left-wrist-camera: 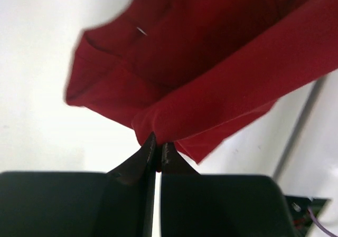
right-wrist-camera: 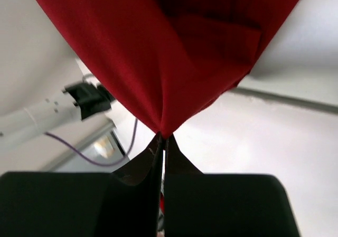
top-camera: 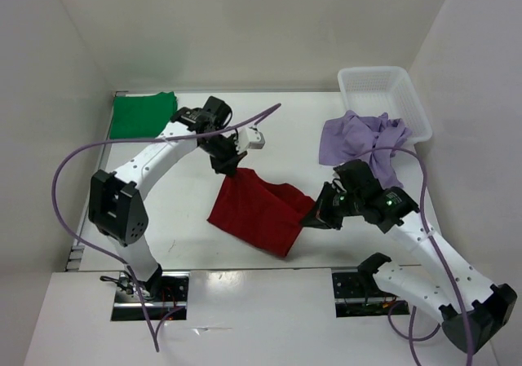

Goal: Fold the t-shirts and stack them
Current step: Fold the long partially folded tshirt into a neat square

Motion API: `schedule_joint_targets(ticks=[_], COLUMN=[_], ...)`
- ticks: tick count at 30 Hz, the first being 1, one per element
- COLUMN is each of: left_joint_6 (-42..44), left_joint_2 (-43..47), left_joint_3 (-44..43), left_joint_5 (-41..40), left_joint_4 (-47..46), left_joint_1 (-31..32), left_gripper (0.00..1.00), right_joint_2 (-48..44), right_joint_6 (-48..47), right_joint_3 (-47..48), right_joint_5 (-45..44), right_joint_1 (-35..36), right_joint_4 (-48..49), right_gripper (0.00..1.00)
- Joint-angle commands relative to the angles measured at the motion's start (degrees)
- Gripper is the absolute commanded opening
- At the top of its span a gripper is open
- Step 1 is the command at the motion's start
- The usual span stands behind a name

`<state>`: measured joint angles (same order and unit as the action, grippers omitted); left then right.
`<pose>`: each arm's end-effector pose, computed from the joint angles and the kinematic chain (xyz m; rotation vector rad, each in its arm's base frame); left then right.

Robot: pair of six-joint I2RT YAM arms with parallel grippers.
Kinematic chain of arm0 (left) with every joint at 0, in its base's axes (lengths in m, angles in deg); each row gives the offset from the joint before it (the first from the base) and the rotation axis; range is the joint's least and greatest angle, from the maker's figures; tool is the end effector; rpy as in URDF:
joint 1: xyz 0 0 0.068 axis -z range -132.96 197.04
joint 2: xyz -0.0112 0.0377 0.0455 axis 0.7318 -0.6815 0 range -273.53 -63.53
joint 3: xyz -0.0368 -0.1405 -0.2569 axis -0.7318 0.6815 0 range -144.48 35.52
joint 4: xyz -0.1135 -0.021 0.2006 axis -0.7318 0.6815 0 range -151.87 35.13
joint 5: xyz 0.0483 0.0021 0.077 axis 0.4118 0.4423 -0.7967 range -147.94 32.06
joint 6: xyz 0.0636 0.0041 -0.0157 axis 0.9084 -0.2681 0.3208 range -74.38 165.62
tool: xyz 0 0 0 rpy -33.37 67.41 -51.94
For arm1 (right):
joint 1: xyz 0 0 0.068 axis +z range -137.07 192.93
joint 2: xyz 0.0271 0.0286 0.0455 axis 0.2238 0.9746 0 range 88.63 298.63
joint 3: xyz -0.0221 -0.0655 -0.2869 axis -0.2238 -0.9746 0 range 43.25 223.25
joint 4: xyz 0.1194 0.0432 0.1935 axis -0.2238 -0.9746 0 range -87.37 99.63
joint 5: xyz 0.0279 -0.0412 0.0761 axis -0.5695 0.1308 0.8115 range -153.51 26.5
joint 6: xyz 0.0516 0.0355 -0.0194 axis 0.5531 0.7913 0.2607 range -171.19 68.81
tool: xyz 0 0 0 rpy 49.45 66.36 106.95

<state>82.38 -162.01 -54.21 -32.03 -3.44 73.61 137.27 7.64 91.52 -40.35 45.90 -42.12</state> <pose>0.2835 -0.1671 0.3133 1.4979 2.1941 -0.5605 0.0880 0.0813 0.2916 0.4291 2.7367 1.0749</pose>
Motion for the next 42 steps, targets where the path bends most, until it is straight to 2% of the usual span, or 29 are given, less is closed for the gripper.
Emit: schedule_joint_targets(ticks=[1, 9, 15, 22, 23, 24, 25, 27, 28, 29, 30, 31, 33, 34, 36, 37, 38, 40, 42], left_joint_6=[-4.31, -6.69, -8.72, -10.64, -11.17, -11.18, -11.18, -12.49, -12.49, -13.19, -14.15, -14.69, -16.27, -16.8, -17.58, -18.11, -18.12, -18.82, -18.82], left_joint_2=[-2.33, -5.59, -9.62, -13.84, -13.85, -14.72, -15.51, -16.22, -17.0, -17.88, -17.89, -18.5, -18.51, -17.98, -15.44, -13.25, -11.93, -7.55, -5.51], left_joint_3=[-5.79, -5.1, -5.63, -5.01, -5.8, -6.41, -6.42, -6.42, -6.42, -6.42, -7.03, -7.73, -8.43, -8.44, -7.74, -7.22, -5.38, -2.04, 3.82], left_joint_5=[-0.06, -7.1, -10.96, -13.34, -13.34, -13.87, -13.87, -15.36, -16.15, -17.37, -17.99, -18.52, -18.53, -18.53, -17.22, -17.21, -15.91, -14.49, -12.04], left_joint_4=[-5.26, -10.53, -12.29, -14.66, -14.66, -15.19, -15.19, -15.89, -15.9, -16.42, -16.42, -16.42, -15.9, -15.9, -15.9, -15.9, -15.9, -18.08, -19.58], left_joint_1=[-1.08, -1.08, -1.08, -2.22, -2.22, -2.22, -2.22, -2.22, -2.22, -2.83, -2.84, -2.84, -4.32, -4.33, -5.64, -5.65, -5.65, -5.65, -3.47], left_gripper=[0.0, 0.0, 0.0, 0.06, 0.07, 0.09, 0.1, 0.2, 0.22, 0.26, 0.42, 0.48, 0.56, 0.61, 0.9, 0.97, 0.99, 1.0, 1.0], right_joint_2=[1.71, 13.82, 25.95, 33.7, 34.58, 36.42, 37.31, 40.02, 40.82, 41.44, 41.45, 42.05, 41.1, 39.53, 37.76, 36.1, 35.3, 34.16, 34.93], right_joint_6=[-5.21, -18.21, -22.61, -23.76, -24.37, -24.37, -24.37, -24.99, -25.6, -25.61, -26.48, -26.48, -27.01, -26.32, -24.21, -23.16, -21.84, -17.27, -14.02], right_joint_3=[-0.28, 0.24, 4.8, 7.45, 8.32, 8.33, 9.72, 10.96, 12.36, 13.16, 13.95, 15.78, 17.11, 17.82, 17.82, 17.82, 17.04, 14.4, 11.25], right_joint_5=[2.15, 3.65, 3.65, 2.59, 2.59, 2.59, 2.59, 1.89, 0.41, -0.39, -1.26, -2.23, -3.73, -4.52, -7.85, -9.26, -11.18, -11.2, -10.5], right_joint_1=[-5.61, -19.08, -20.13, -22.94, -23.47, -23.48, -23.48, -23.48, -24.09, -24.79, -24.8, -24.8, -23.93, -22.79, -17.87, -15.85, -11.57, -7.68, -4.33], right_joint_4=[3.22, 6.21, 9.55, 13.43, 14.04, 14.65, 14.66, 15.88, 15.89, 15.89, 16.5, 16.5, 16.5, 16.5, 15.71, 14.84, 14.83, 17.19, 18.69], right_gripper=[0.0, 0.0, 0.0, 0.0, 0.01, 0.09, 0.27, 0.42, 0.45, 0.46, 0.46, 0.46, 0.46, 0.44, 0.36, 0.21, 0.13, 0.0, 0.0])
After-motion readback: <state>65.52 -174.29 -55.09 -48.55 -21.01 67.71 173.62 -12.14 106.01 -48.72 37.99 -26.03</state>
